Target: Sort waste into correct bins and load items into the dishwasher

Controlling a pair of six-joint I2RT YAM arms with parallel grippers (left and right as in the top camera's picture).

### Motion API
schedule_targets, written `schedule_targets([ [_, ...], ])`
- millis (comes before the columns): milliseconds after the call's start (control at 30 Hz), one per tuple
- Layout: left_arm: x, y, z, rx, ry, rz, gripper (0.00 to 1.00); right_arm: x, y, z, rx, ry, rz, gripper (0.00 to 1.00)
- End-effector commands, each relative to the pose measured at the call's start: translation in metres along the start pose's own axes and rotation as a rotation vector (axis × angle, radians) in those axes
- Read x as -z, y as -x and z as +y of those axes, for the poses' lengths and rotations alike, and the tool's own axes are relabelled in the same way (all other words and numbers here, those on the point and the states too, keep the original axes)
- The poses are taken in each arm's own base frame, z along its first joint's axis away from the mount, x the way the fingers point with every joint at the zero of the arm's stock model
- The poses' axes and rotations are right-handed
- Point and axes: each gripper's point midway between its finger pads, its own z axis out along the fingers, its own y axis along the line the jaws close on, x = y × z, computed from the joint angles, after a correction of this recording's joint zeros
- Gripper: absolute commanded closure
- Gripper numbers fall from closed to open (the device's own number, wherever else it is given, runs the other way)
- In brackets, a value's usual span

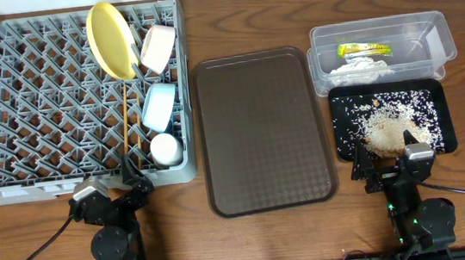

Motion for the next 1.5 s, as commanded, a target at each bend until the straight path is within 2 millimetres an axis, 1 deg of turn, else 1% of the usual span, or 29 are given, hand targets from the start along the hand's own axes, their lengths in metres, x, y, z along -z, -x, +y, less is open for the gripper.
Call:
schedule_targets([
  [0, 0.0012, -0.0044, 0.0061, -0.028, 0.023, 0.006, 0.07, 0.0003, -0.0010, 0.0039, -0.014, 0.017, 0.002, 0.01],
  [67, 0.0022, -0.0085, 0.0077, -0.053, 0.027, 0.022, 0.07, 0.0003, -0.0010, 0.0039, -0.013, 0.017, 0.002, 0.01],
  [200, 0.0022, -0.0088, 0.0078, -0.081, 0.028, 0.023, 0.07, 0.0003, -0.0009, 0.0039, -0.013, 0.017, 0.002, 0.01],
  [1467, 0.0020, -0.0093, 0.0077, -0.081, 0.027, 0.026, 0.07, 0.0003, -0.0010, 0.0039, -0.013, 0.017, 0.002, 0.01],
])
